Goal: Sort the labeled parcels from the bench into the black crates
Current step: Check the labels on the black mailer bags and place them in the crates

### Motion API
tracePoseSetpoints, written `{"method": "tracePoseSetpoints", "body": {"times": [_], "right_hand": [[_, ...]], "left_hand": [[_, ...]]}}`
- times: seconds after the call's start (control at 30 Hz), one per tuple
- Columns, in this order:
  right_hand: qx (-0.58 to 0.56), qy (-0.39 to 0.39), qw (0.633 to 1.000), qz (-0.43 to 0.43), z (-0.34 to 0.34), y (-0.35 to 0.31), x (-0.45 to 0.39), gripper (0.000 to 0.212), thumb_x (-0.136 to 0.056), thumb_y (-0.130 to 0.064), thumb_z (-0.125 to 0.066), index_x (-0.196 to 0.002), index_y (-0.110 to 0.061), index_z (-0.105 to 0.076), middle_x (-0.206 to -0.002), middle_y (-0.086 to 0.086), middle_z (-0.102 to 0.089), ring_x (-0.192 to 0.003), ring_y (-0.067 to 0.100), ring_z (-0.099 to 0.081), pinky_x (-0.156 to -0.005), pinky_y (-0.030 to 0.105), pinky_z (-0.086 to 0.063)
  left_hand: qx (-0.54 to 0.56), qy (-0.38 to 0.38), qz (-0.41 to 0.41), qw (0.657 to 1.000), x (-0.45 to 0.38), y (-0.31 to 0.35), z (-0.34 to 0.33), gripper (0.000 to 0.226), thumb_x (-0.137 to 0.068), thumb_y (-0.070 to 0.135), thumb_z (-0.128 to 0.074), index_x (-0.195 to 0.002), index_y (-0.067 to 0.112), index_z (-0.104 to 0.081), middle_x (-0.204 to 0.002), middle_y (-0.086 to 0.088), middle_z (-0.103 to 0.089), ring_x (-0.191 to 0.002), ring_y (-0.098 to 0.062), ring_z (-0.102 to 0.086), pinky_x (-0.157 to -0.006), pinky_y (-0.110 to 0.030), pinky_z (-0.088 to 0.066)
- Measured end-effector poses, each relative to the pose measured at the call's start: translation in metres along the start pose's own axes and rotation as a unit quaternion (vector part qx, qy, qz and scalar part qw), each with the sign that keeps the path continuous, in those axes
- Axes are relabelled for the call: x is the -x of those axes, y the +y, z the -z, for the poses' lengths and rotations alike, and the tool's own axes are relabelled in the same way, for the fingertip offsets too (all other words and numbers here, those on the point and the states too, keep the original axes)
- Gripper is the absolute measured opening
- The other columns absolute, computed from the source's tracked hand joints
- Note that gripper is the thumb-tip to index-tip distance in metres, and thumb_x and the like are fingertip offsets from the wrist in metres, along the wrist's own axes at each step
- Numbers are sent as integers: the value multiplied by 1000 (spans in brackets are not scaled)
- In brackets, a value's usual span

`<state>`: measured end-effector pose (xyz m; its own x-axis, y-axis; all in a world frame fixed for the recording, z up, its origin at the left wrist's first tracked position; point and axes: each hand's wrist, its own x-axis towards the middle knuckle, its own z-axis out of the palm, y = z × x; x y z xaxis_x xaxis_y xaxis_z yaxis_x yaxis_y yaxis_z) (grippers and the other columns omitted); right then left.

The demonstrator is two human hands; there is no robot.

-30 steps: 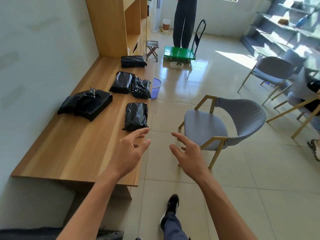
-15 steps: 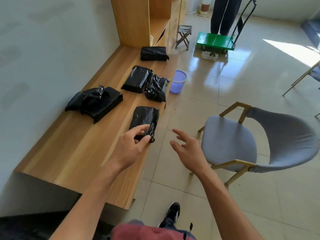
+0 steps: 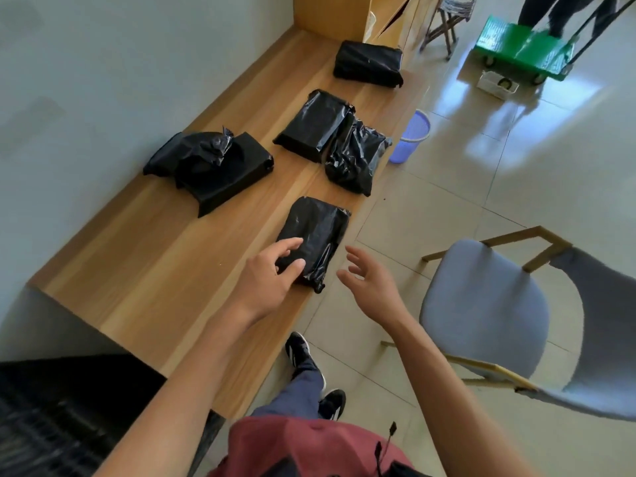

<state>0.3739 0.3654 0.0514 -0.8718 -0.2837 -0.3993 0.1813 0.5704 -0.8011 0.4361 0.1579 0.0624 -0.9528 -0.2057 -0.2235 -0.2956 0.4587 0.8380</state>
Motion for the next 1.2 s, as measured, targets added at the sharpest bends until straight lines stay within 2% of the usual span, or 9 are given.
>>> {"method": "tracePoseSetpoints", "body": {"times": [0.23, 0.3, 0.4, 0.53, 0.63, 0.8, 1.0, 1.1, 1.2], "right_hand": [[-59, -47, 992, -104, -18, 9, -70, 61, -104, -19, -61, -160, -25, -38, -157, -1, -50, -131, 15, -59, -105, 31, -48], [-73, -56, 988, -126, -23, 14, -87, 61, -103, -19, -61, -159, -26, -38, -158, -2, -50, -128, 13, -60, -110, 39, -49], [-79, -61, 983, -154, -28, 19, -110, 64, -102, -21, -61, -160, -27, -36, -160, 0, -47, -138, 20, -54, -114, 50, -46], [-104, -60, 973, -197, -32, 22, -135, 68, -101, -17, -62, -162, -19, -32, -158, 8, -48, -135, 26, -56, -108, 47, -52], [-123, -70, 963, -231, -32, 23, -150, 69, -102, -14, -63, -163, -13, -29, -155, 11, -51, -129, 26, -60, -89, 36, -57], [-139, -87, 948, -272, -37, 25, -168, 69, -102, -16, -64, -162, -10, -29, -149, 10, -55, -128, 26, -60, -99, 41, -55], [-170, -80, 934, -304, -33, 22, -185, 66, -101, -11, -63, -160, -10, -33, -107, -2, -65, -113, 24, -68, -101, 39, -54], [-186, -77, 925, -323, -33, 19, -188, 63, -99, -13, -63, -157, -12, -40, -108, -2, -69, -101, 17, -68, -105, 47, -49], [-200, -75, 920, -330, -36, 11, -189, 49, -96, -16, -66, -144, -14, -56, -114, 4, -72, -100, 18, -67, -96, 44, -50]], "left_hand": [[-62, -45, 46, 996, -65, -28, -16, 48, -103, 30, -61, -150, 25, -52, -152, 2, -54, -142, -15, -45, -115, -30, -35], [-81, -52, 55, 994, -79, -33, -24, 48, -104, 27, -60, -150, 22, -52, -157, 0, -48, -149, -18, -36, -120, -31, -28], [-106, -77, 82, 988, -95, -39, -38, 52, -105, 29, -58, -155, 23, -46, -166, -3, -33, -157, -22, -19, -127, -39, -18], [-143, -105, 116, 977, -109, -47, -53, 58, -105, 35, -56, -160, 27, -37, -172, -2, -18, -160, -23, -5, -129, -44, -11], [-160, -119, 151, 968, -115, -49, -61, 60, -105, 37, -55, -161, 29, -33, -173, -1, -15, -160, -23, -4, -128, -48, -15], [-192, -119, 175, 958, -120, -54, -71, 61, -105, 40, -54, -162, 31, -31, -172, 1, -16, -159, -23, -5, -125, -53, -21], [-201, -73, 172, 962, -119, -62, -74, 73, -102, 36, -59, -164, 25, -22, -171, 2, -22, -158, -24, -13, -124, -48, -25], [-194, -62, 164, 965, -119, -67, -73, 80, -100, 37, -63, -165, 23, -19, -170, 2, -24, -157, -24, -17, -125, -47, -25], [-191, -52, 164, 966, -121, -67, -71, 88, -96, 44, -67, -165, 23, -16, -170, 0, -23, -156, -25, -19, -125, -47, -26]]}}
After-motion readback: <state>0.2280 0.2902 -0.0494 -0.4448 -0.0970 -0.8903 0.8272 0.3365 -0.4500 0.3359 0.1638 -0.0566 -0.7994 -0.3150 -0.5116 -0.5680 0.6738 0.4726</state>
